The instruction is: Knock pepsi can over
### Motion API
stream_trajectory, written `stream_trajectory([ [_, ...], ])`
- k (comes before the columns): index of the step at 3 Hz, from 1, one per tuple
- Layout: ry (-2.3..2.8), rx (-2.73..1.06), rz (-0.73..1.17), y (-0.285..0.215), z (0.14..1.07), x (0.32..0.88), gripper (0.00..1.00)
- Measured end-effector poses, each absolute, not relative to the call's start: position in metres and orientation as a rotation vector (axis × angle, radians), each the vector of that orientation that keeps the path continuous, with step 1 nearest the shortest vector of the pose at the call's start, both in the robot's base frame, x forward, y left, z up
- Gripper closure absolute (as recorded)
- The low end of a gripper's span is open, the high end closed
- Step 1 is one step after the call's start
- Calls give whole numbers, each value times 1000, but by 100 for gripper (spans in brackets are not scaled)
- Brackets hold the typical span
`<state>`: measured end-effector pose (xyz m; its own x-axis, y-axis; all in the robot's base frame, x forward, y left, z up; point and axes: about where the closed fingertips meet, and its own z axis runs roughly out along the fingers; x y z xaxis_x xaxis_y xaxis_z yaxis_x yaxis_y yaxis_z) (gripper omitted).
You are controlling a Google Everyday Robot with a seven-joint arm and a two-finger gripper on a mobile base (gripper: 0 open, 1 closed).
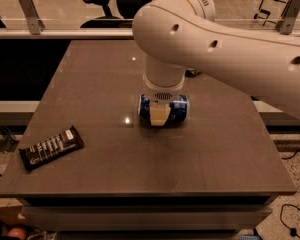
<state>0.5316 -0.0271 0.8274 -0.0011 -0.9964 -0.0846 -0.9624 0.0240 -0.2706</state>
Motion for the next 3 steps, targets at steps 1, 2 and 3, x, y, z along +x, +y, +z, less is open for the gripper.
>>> stream_trajectory([
  [1, 2051, -2024, -198, -28, 828, 531, 35],
  [2, 2050, -2022, -201, -28, 829, 530, 12],
  [3, 2048, -2020, -204, -29, 830, 530, 0],
])
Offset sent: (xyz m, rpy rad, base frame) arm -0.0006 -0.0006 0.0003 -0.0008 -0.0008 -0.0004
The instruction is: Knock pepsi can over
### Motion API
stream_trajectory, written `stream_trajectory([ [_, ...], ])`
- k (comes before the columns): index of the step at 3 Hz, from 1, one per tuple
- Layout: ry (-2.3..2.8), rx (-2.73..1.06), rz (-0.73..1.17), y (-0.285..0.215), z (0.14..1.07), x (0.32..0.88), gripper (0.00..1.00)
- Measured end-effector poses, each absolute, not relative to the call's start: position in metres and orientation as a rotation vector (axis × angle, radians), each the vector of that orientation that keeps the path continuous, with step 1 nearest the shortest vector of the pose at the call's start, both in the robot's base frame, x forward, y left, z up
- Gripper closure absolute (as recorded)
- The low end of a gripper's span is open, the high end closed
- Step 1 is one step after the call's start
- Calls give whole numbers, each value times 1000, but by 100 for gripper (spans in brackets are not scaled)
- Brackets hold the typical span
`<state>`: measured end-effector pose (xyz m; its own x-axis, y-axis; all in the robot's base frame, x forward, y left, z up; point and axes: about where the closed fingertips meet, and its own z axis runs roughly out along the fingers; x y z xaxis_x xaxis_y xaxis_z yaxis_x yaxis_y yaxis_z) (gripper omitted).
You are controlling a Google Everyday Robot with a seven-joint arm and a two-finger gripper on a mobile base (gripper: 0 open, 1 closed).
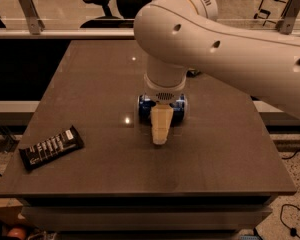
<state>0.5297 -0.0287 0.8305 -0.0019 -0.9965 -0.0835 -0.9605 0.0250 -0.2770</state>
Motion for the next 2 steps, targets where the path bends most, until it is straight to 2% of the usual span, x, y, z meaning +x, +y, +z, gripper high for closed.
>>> stream_trajectory([
  [1, 2048, -2020, -204, -29, 831, 530, 0],
  [2, 1986, -1986, -122, -35, 839, 527, 0],
])
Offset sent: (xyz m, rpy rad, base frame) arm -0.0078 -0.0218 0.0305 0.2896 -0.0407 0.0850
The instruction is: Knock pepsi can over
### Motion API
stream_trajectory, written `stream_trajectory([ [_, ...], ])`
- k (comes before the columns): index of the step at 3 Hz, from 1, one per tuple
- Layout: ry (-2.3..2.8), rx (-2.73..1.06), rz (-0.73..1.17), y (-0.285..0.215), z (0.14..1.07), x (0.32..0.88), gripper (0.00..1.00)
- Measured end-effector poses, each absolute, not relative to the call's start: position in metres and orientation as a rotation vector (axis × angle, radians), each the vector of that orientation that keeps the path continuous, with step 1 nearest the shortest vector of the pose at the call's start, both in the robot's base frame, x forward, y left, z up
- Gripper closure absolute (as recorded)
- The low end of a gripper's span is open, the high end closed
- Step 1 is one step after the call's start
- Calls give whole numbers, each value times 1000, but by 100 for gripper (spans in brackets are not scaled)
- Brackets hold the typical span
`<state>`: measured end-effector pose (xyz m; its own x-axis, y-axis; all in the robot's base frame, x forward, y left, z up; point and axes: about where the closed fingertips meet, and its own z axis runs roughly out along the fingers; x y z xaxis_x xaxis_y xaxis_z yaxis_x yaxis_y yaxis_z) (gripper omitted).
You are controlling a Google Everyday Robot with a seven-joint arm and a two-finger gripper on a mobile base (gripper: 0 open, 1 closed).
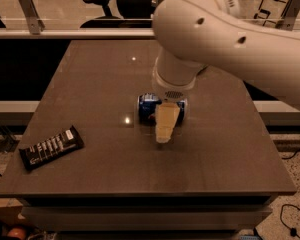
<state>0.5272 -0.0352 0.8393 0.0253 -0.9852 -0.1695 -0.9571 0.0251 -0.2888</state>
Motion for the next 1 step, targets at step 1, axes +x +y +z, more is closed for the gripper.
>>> stream_trajectory([
  [1, 1949, -2008, -81, -30, 840, 521, 0],
])
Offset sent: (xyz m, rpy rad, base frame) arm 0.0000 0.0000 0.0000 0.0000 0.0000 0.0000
